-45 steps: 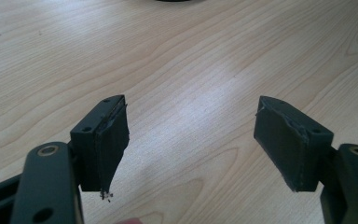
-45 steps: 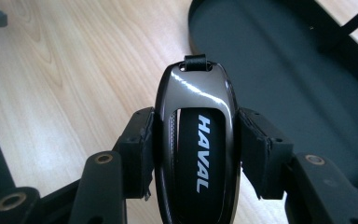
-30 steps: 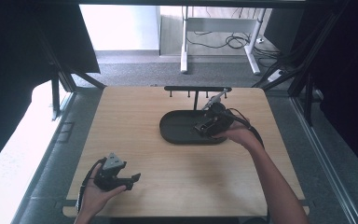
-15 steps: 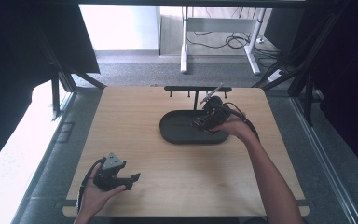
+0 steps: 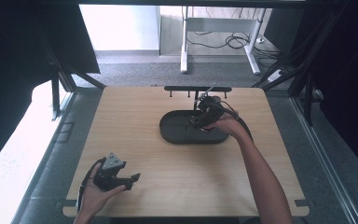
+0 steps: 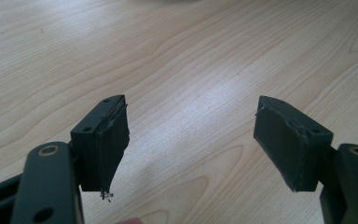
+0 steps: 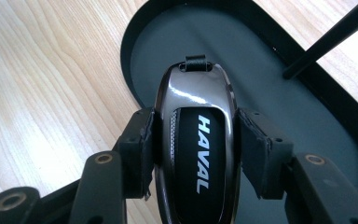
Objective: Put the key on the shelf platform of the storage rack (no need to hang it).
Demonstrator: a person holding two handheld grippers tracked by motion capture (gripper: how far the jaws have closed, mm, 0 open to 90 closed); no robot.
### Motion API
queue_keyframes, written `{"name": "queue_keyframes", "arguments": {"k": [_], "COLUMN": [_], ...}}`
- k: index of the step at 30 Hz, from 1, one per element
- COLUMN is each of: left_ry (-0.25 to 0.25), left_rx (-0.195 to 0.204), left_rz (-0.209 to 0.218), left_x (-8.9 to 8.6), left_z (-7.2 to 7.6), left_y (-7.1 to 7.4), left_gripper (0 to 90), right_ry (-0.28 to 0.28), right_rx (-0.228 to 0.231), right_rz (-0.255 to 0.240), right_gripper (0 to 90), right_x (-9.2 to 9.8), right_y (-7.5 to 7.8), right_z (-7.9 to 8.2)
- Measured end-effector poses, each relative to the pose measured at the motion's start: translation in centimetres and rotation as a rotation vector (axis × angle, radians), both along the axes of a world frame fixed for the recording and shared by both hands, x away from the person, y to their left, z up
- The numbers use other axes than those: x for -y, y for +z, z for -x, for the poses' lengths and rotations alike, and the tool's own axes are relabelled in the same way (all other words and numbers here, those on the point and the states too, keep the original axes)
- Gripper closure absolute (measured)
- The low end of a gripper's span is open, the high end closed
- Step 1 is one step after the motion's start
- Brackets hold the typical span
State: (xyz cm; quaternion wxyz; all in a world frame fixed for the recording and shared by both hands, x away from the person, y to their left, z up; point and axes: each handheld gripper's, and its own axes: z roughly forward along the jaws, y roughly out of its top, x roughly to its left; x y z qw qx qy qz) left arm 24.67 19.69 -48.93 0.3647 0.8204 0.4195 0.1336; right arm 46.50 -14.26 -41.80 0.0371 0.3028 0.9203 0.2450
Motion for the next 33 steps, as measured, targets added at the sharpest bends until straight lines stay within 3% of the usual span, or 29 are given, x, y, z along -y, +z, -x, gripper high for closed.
{"name": "queue_keyframes", "arguments": {"k": [9,20,33], "left_ry": [-0.002,-0.004,0.001], "left_rx": [-0.002,-0.008,-0.010], "left_rz": [0.001,-0.008,-0.011], "left_x": [-0.1,0.1,0.2], "left_z": [0.0,-0.1,0.0], "left_y": [0.0,-0.2,-0.3], "left_gripper": [26.5,26.5,26.4], "right_ry": [0.001,-0.018,-0.029], "right_rx": [-0.012,-0.023,-0.021], "right_rz": [0.016,0.057,0.084], "right_gripper": [49.4,49.3,49.2], "right_x": [-0.4,-0.2,-0.1], "right_y": [-1.2,-3.9,-5.7], "right_z": [-0.7,-1.7,-2.1]}}
